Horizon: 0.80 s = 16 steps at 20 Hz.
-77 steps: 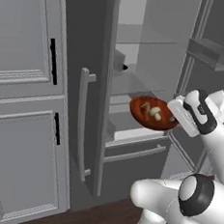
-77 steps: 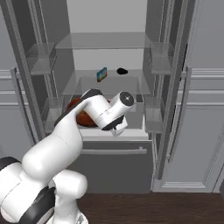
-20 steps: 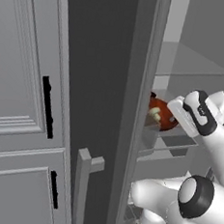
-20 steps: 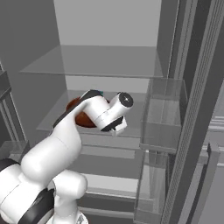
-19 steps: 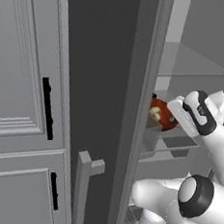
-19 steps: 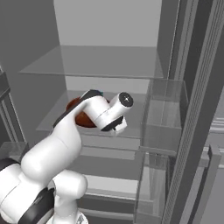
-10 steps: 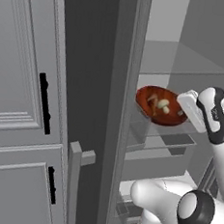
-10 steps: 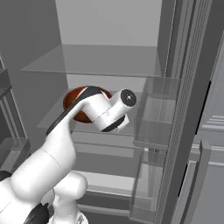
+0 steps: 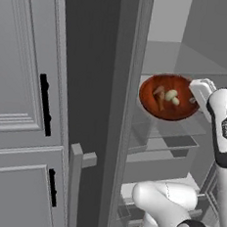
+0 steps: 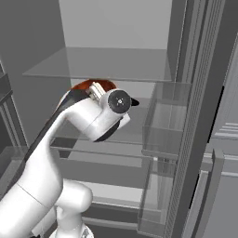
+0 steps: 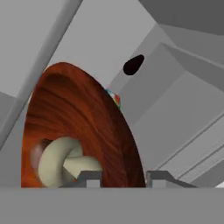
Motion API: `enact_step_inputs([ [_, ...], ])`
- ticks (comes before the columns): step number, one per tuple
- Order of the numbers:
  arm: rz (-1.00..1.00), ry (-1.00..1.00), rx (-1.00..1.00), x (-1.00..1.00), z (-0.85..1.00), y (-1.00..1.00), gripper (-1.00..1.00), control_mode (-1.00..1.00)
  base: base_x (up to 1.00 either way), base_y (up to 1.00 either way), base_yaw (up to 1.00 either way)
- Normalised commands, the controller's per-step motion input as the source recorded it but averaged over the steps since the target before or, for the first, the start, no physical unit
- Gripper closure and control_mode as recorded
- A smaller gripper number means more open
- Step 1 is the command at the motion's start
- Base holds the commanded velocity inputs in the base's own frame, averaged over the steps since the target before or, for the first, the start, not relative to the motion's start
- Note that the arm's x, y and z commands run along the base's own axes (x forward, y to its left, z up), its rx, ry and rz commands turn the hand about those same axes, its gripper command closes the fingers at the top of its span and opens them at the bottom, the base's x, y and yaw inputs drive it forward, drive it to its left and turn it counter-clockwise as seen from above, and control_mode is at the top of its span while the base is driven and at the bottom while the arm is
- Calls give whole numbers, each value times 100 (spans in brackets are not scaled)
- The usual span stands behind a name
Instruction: Pick the chicken drumstick and mushroom from their plates and place them in the bowl. Then put the bowl in the fridge.
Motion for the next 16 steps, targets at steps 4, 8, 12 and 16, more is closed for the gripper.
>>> enact_step_inputs([
  [4, -18, -4, -1, -25, 92, 6, 100, -100, 0, 0, 0],
  [8, 0, -2, 0, -100, 9, 0, 100, -100, 0, 0, 0],
  [12, 0, -11, 1, -97, 14, 0, 100, -100, 0, 0, 0],
  [16, -7, -29, 4, -43, 78, 4, 100, -100, 0, 0, 0],
])
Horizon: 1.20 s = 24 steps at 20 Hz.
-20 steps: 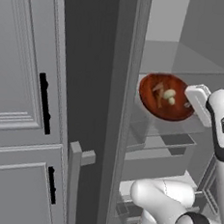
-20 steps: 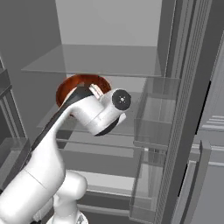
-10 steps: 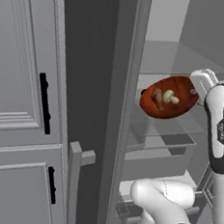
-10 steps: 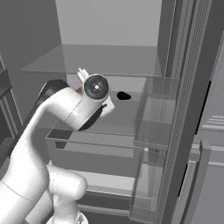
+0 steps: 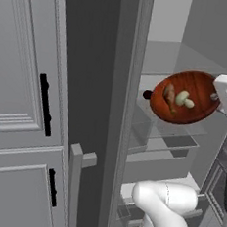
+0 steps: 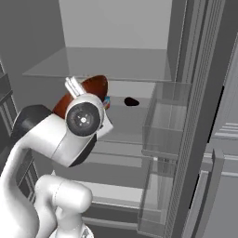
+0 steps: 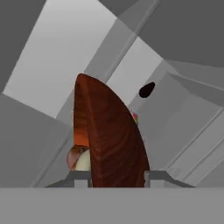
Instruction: Pick the chicken drumstick and mushroom from their plates and place them in the bowl. Then put the bowl in the fridge.
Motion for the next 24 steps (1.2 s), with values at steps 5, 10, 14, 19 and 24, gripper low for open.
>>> enact_step_inputs([
  [5, -16, -25, 7, 0, 91, 15, 100, -100, 0, 0, 0],
  [10, -14, 5, 2, 58, 33, 18, 100, -100, 0, 0, 0],
  [14, -1, 41, 10, 52, 12, -1, 100, -100, 0, 0, 0],
  [19, 0, 18, 30, 26, 11, -12, 100, -100, 0, 0, 0],
  [24, 0, -2, 26, 0, 25, -4, 100, -100, 0, 0, 0],
])
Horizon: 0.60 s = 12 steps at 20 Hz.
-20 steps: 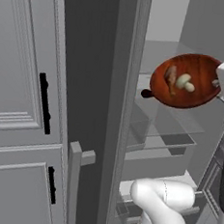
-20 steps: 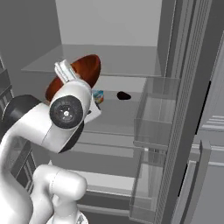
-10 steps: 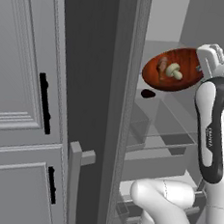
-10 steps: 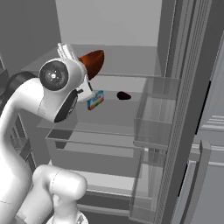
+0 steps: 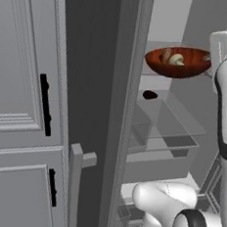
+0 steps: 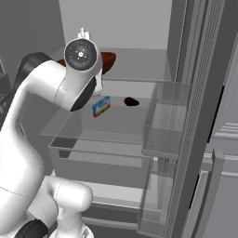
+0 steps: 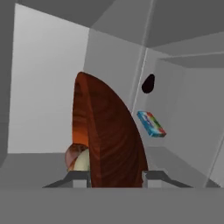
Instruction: Pick the chicken drumstick and mushroom from their plates and place them in the bowl. Then put the bowl in the fridge.
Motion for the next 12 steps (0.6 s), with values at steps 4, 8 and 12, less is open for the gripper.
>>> enact_step_inputs([
  [4, -1, -4, 11, 26, 13, 5, 100, -100, 0, 0, 0],
  [8, 0, 10, -1, 78, -6, 22, 100, -100, 0, 0, 0],
  [12, 0, 16, 0, 62, -26, 23, 100, -100, 0, 0, 0],
])
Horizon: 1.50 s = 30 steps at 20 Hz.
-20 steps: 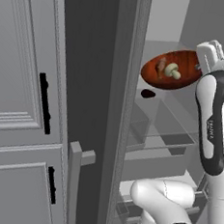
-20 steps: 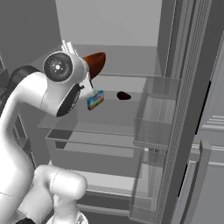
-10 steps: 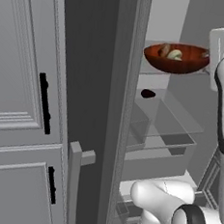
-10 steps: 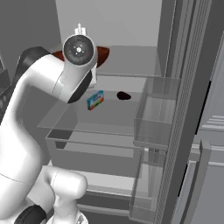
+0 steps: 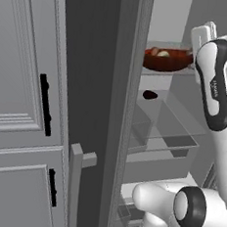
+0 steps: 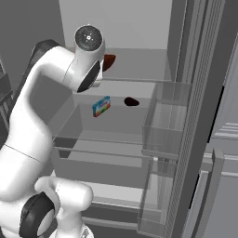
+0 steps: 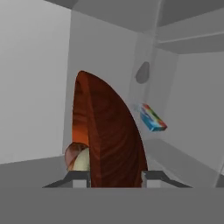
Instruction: Pick the chicken drumstick and mushroom from their plates and place them in the bowl. Then put the bowl in the fridge.
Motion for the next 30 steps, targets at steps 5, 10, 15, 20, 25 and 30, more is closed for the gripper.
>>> enact_step_inputs([
  [5, 0, 6, 0, 42, -22, 14, 100, -100, 0, 0, 0],
  [10, 0, 0, 0, 48, -19, 16, 100, -100, 0, 0, 0],
  [15, -2, 0, -3, 74, -11, 7, 100, -100, 0, 0, 0],
  [20, -6, 0, -4, 86, -2, 8, 100, -100, 0, 0, 0],
  [25, -4, 0, -3, 33, -1, 2, -100, -100, 0, 0, 0],
  [30, 0, -7, 0, -32, 1, 0, -100, -100, 0, 0, 0],
])
